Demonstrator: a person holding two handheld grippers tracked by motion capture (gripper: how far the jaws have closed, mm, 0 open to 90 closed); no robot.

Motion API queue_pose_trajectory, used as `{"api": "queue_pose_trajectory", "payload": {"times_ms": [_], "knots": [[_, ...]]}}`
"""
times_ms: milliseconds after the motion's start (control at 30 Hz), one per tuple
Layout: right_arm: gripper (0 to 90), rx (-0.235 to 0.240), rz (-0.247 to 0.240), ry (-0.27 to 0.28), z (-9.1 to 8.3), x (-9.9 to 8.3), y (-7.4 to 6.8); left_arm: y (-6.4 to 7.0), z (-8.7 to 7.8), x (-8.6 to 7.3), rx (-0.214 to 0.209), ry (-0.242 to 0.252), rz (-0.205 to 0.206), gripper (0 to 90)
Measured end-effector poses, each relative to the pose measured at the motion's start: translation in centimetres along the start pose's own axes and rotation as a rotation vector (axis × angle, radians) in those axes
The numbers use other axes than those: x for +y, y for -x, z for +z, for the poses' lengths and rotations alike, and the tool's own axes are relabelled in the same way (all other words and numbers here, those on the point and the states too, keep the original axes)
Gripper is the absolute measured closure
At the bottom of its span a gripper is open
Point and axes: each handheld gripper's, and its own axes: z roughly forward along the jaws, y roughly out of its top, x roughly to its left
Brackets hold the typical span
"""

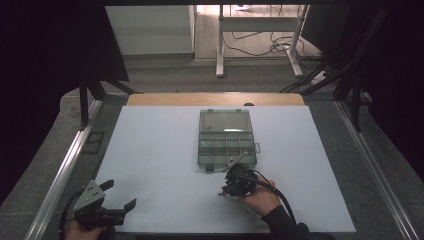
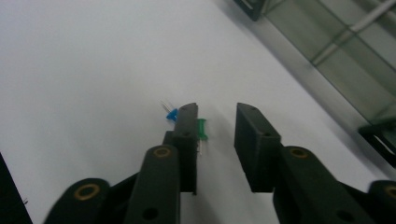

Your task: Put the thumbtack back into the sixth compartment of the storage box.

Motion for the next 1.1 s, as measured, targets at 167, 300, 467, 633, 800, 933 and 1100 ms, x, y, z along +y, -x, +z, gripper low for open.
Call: {"api": "queue_pose_trajectory", "payload": {"times_ms": [167,300,467,633,800,933,1100], "knots": [[77.7,0.011,-0.01,-0.031,0.7,0.4,-0.4,0.0,0.0,0.0,-0.001,0.0,0.004,1.2],[78.5,0.005,-0.021,-0.047,1.0,0.4,-0.3,0.0,0.0,0.0,-0.001,-0.001,0.006,1.2],[80.1,-0.016,-0.032,-0.07,1.4,0.3,-0.3,0.0,0.0,0.0,-0.002,0.0,0.007,1.2],[81.8,-0.03,-0.028,-0.079,1.4,0.3,-0.4,0.0,0.0,0.0,-0.003,0.0,0.008,1.2],[81.8,-0.012,-0.009,-0.049,1.1,0.3,-0.3,0.1,0.0,0.0,-0.002,-0.003,0.011,1.3],[81.8,-0.004,-0.004,-0.021,0.7,0.4,-0.1,0.1,0.0,0.0,-0.001,-0.006,0.012,1.4],[81.8,0.009,0.008,0.025,-0.2,0.6,0.2,0.1,0.1,0.0,-0.001,-0.009,0.009,1.4]]}}
